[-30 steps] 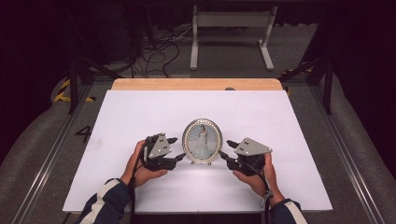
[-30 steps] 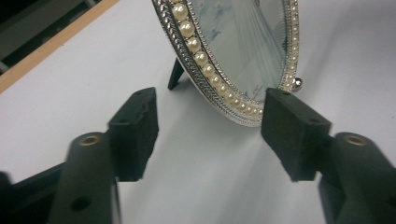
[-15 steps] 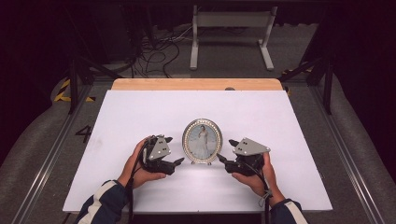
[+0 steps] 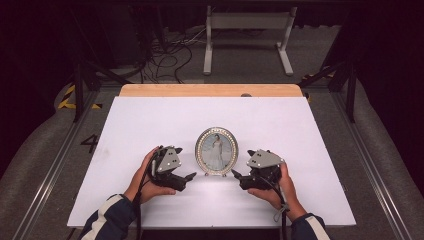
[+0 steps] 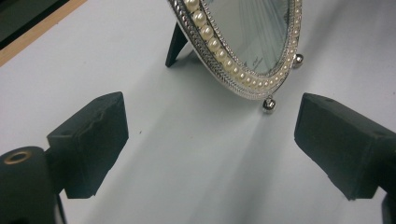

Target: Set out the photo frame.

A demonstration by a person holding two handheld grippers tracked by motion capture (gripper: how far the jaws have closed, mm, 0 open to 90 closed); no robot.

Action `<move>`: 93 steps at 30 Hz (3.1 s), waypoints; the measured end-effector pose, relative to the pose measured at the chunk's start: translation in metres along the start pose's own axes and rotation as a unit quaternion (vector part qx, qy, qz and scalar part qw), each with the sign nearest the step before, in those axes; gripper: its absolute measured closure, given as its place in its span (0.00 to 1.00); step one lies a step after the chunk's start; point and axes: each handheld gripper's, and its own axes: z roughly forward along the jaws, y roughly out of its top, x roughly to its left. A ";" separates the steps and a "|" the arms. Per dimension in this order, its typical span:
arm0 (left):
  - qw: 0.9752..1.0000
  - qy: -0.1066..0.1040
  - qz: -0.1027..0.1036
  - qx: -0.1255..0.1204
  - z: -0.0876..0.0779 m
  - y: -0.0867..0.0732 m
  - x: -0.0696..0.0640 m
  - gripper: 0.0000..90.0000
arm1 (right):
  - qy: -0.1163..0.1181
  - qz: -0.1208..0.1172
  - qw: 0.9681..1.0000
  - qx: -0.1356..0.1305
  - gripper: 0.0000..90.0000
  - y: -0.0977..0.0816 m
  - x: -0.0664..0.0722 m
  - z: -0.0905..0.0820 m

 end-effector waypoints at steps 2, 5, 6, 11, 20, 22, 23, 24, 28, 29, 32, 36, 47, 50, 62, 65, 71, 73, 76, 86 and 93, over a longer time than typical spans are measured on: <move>1.000 -0.005 -0.007 -0.005 -0.004 -0.003 0.001 0.11 | 0.002 0.007 1.000 0.001 0.22 -0.002 -0.002 -0.001; 1.000 -0.012 -0.014 -0.008 -0.007 -0.006 0.002 0.10 | -0.002 0.006 1.000 0.002 0.21 -0.004 -0.004 -0.002; 1.000 -0.011 -0.016 -0.006 -0.008 -0.007 0.002 0.09 | -0.002 0.006 1.000 0.002 0.21 -0.004 -0.004 -0.002; 1.000 -0.009 -0.016 0.002 -0.010 -0.013 0.002 0.09 | -0.010 -0.009 1.000 0.007 0.20 -0.008 -0.002 -0.005; 1.000 0.010 0.000 0.011 -0.021 -0.020 -0.001 0.09 | -0.025 -0.014 0.999 0.014 0.20 -0.016 -0.005 -0.011; 1.000 0.013 -0.003 0.006 -0.024 -0.022 -0.001 0.09 | -0.029 -0.011 0.999 0.013 0.20 -0.018 -0.007 -0.013; 1.000 0.015 0.000 0.008 -0.025 -0.023 -0.001 0.09 | -0.030 -0.011 0.999 0.012 0.20 -0.019 -0.007 -0.014; 1.000 0.017 -0.003 0.007 -0.027 -0.026 0.000 0.09 | -0.031 -0.011 0.999 0.012 0.20 -0.020 -0.008 -0.015; 1.000 0.021 -0.005 0.009 -0.032 -0.031 0.001 0.10 | -0.034 -0.009 0.999 0.012 0.20 -0.022 -0.009 -0.018; 1.000 0.024 -0.008 0.007 -0.034 -0.033 0.002 0.10 | -0.035 -0.008 0.999 0.012 0.20 -0.023 -0.010 -0.019; 0.999 0.030 -0.015 0.011 -0.041 -0.040 0.005 0.11 | -0.042 -0.001 0.999 0.009 0.20 -0.028 -0.013 -0.024; 0.999 0.037 -0.019 0.010 -0.048 -0.046 0.006 0.12 | -0.044 0.006 0.999 0.007 0.20 -0.032 -0.016 -0.029; 0.998 0.044 -0.040 0.002 -0.065 -0.062 0.012 0.12 | -0.052 0.020 0.998 0.008 0.20 -0.042 -0.023 -0.038; 0.998 0.048 -0.049 0.007 -0.068 -0.070 0.013 0.11 | -0.055 0.021 0.998 0.010 0.20 -0.044 -0.024 -0.040; 0.995 0.069 -0.051 0.045 -0.079 -0.098 0.019 0.08 | -0.072 0.037 0.997 0.021 0.20 -0.064 -0.032 -0.044; 0.995 0.071 -0.051 0.042 -0.084 -0.103 0.020 0.08 | -0.076 0.037 0.996 0.020 0.20 -0.069 -0.033 -0.047; 0.994 0.079 -0.065 0.041 -0.091 -0.112 0.022 0.08 | -0.083 0.054 0.995 0.015 0.20 -0.077 -0.039 -0.056; 0.993 0.084 -0.072 0.042 -0.096 -0.116 0.023 0.08 | -0.085 0.056 0.995 0.015 0.20 -0.080 -0.041 -0.058; 0.992 0.084 -0.081 0.038 -0.100 -0.120 0.024 0.08 | -0.088 0.059 0.994 0.018 0.20 -0.084 -0.042 -0.062; 0.990 0.088 -0.107 0.037 -0.107 -0.133 0.028 0.08 | -0.104 0.071 0.992 0.025 0.19 -0.099 -0.047 -0.070; 0.989 0.089 -0.119 0.027 -0.114 -0.141 0.029 0.08 | -0.118 0.101 0.988 0.020 0.19 -0.113 -0.049 -0.078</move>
